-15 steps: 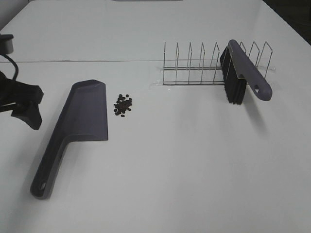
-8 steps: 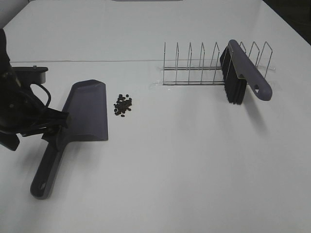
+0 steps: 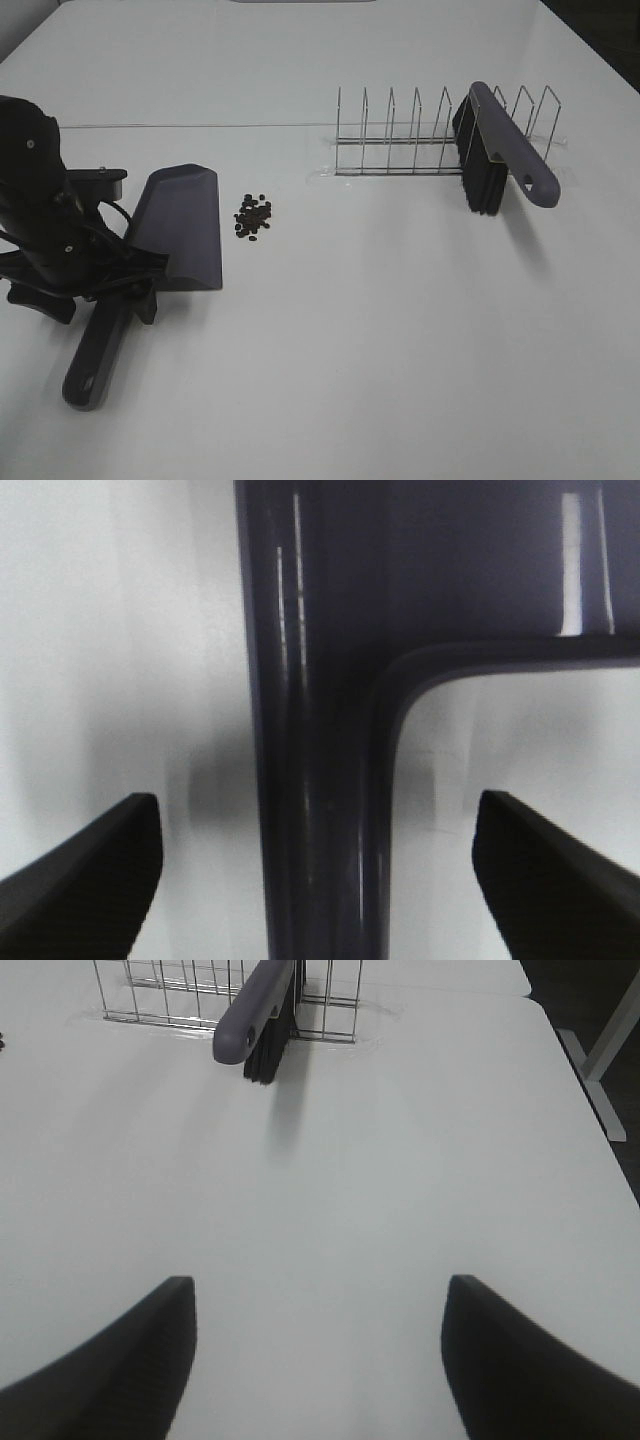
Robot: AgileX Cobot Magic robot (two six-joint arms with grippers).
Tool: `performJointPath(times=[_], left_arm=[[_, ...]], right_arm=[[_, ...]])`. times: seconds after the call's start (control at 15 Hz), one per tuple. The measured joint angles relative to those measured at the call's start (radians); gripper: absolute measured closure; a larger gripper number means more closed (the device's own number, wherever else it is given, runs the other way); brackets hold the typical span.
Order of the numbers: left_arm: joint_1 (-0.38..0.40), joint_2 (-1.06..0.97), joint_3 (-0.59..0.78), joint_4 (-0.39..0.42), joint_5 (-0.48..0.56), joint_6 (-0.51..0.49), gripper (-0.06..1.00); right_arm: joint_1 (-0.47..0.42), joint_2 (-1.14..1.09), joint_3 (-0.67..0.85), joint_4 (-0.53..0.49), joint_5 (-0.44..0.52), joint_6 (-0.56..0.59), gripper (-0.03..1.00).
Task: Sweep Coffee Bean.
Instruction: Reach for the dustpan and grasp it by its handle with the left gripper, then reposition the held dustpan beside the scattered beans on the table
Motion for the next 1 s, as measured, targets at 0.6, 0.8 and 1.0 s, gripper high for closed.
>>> performJointPath(times=[0.6, 0.8, 1.0], left_arm=[[0.0, 0.037, -0.01, 0.016, -0.008, -0.016, 0.6], [0.0, 0.037, -0.01, 0.01, -0.007, -0.036, 0.59], [0.0, 0.014, -0.008, 0.008, -0.002, -0.048, 0.59]], right_arm=[[0.0, 0.0, 0.0, 0.0, 0.0, 0.0, 0.29], [0.0, 0.0, 0.0, 0.0, 0.0, 0.0, 0.29], [0.0, 0.0, 0.0, 0.0, 0.0, 0.0, 0.29]])
